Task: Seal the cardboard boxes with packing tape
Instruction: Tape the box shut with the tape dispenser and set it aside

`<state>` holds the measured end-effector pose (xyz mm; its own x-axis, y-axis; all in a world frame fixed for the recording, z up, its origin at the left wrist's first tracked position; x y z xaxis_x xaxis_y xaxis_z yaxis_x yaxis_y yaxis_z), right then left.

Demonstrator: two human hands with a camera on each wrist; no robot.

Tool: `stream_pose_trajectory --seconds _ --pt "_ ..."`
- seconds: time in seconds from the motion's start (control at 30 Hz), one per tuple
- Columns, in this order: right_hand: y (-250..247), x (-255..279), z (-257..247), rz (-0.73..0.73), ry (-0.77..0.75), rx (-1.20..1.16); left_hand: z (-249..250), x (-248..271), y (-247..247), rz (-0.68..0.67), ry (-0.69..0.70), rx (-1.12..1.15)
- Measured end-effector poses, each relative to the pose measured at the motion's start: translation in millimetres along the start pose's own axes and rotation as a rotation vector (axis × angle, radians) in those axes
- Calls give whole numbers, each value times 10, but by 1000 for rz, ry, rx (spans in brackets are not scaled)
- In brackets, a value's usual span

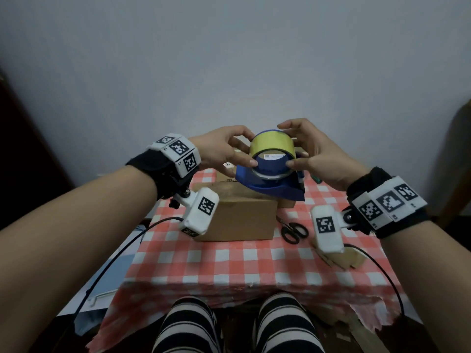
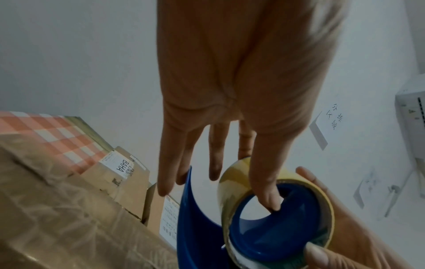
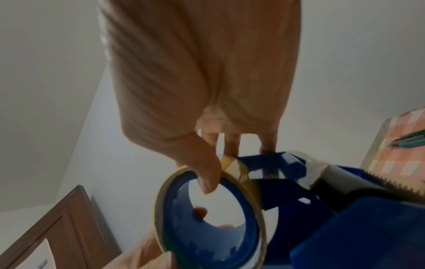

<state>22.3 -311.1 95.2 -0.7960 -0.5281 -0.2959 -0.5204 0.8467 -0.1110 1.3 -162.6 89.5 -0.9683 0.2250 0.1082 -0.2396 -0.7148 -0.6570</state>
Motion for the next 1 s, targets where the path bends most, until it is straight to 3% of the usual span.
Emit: stream_pose_trajectory --seconds 0.27,0.53,0.77,1.0 --pt "-84 -102 182 107 48 -20 -109 8 -124 82 -37 116" --pt "73 -24 327 17 157 203 -187 -24 -268 210 -90 189" --pt "64 -65 354 24 83 291 -269 -50 -228 161 -163 247" --pt "-96 -51 309 144 57 260 -297 -30 -156 129 -209 195"
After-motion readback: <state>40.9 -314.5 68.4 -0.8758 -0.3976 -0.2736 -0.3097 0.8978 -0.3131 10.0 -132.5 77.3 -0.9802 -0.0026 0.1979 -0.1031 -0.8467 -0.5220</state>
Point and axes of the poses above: each hand's wrist, its own x-axis away from the middle knuckle, its own y-axis out of the palm, z = x × y, the point moved 10 cm from there along -x, towards the middle knuckle, and after that the axes turned 14 degrees about -x, right-handed, at the moved point
